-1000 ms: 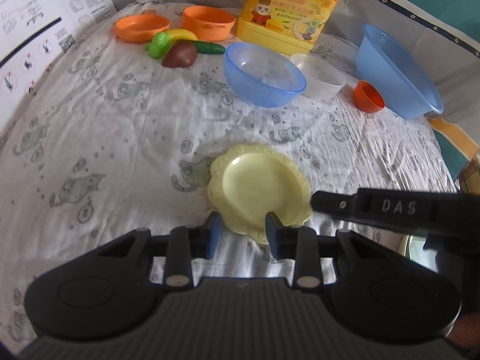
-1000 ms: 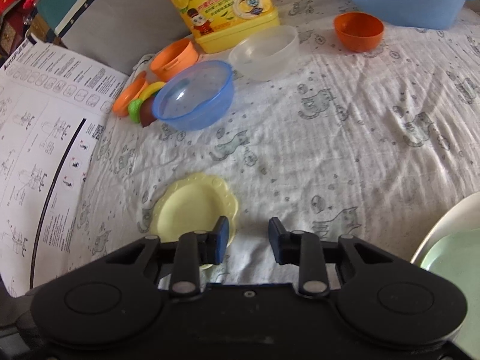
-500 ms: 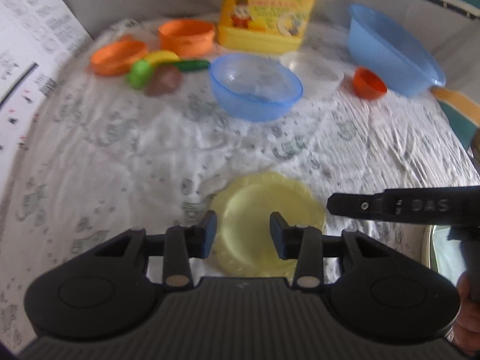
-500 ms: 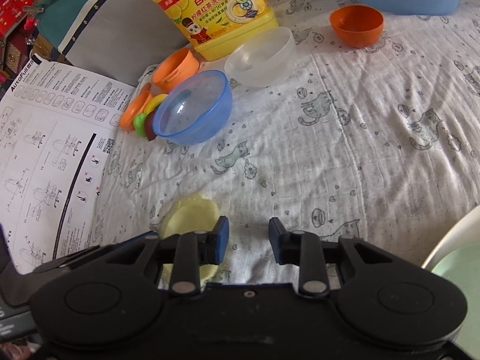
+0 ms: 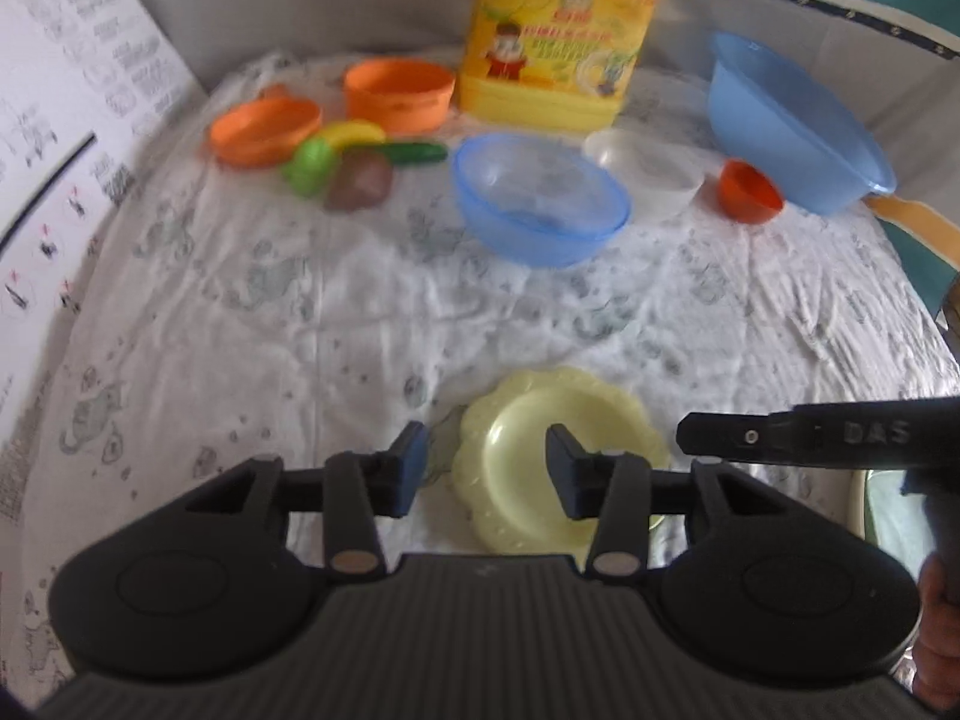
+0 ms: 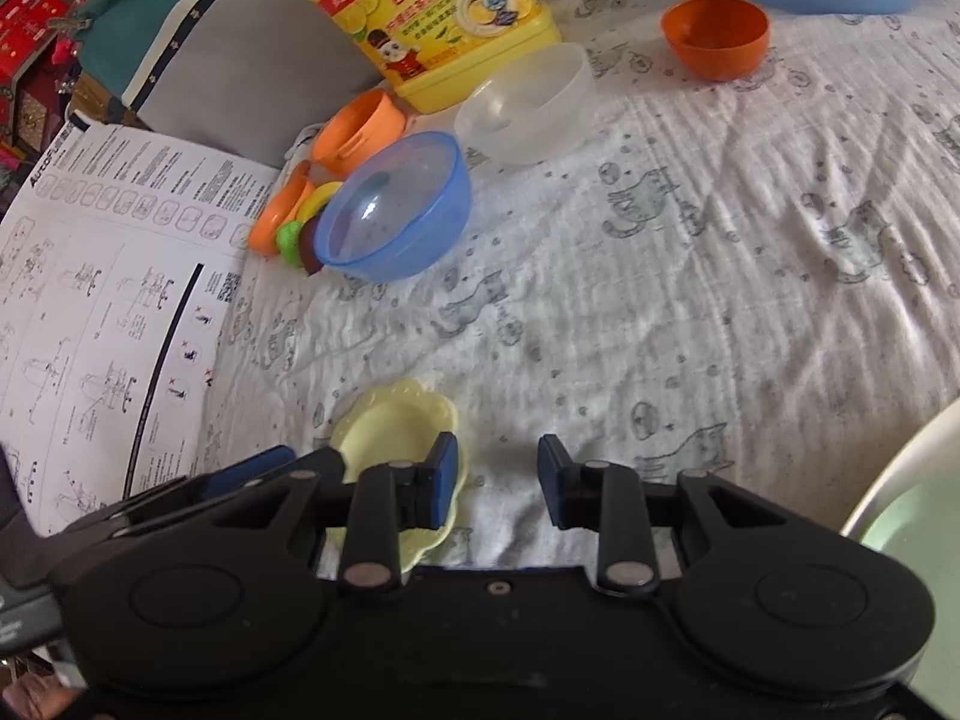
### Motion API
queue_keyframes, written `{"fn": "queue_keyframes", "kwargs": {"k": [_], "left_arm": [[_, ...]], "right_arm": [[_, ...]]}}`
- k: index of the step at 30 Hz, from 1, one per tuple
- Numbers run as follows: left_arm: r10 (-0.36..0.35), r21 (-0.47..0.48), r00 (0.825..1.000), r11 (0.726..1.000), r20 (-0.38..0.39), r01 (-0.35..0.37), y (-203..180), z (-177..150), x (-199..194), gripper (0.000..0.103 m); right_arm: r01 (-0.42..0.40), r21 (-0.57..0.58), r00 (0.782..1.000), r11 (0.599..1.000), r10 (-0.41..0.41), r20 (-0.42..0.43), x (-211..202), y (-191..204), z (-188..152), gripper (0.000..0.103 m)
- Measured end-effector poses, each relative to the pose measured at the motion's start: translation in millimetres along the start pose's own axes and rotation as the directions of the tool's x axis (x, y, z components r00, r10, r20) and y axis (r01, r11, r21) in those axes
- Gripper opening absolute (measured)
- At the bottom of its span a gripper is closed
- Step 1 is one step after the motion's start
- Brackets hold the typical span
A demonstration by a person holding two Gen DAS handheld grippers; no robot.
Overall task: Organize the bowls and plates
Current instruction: 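Lift the yellow scalloped plate with the right tool toward the stacked dishes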
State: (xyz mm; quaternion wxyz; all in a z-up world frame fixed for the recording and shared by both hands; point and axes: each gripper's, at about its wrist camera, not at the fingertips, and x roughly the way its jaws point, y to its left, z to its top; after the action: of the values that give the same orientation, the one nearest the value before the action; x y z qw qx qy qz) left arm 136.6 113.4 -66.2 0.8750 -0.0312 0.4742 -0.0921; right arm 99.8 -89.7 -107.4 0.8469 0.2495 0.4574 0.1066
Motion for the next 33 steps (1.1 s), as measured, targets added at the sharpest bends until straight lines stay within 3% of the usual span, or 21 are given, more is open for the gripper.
{"fn": "queue_keyframes", "kwargs": {"k": [4,9,15,25,33], "left_arm": [[-0.048,0.008,0.998,0.999,-0.041,0.049,0.5,-2.2,11.7,0.039],[-0.062,0.058,0.998,0.996,-0.022,0.063,-14.6,-5.5,5.0,0.037],[-0.064,0.046,0.998,0.997,0.003,0.063,-21.8,-8.5,-7.4,0.037],[-0.091,-0.061,0.995,0.994,-0.036,0.089,-21.8,-33.5,-10.5,0.037],[-0.084,-0.130,0.996,0.988,-0.036,0.078,-8.4,-28.6,-5.3,0.037]], "right_arm": [[-0.006,0.012,1.000,1.000,0.006,-0.018,2.0,3.9,-2.6,0.029],[0.010,0.023,1.000,1.000,-0.009,-0.012,0.8,1.6,-4.2,0.029],[0.026,0.028,1.000,0.999,-0.026,0.001,-0.8,-1.7,-3.1,0.029],[-0.006,-0.006,1.000,1.000,0.005,-0.026,0.1,4.4,-12.8,0.029],[0.022,-0.061,1.000,0.998,-0.021,0.011,8.1,6.4,8.2,0.025]]}}
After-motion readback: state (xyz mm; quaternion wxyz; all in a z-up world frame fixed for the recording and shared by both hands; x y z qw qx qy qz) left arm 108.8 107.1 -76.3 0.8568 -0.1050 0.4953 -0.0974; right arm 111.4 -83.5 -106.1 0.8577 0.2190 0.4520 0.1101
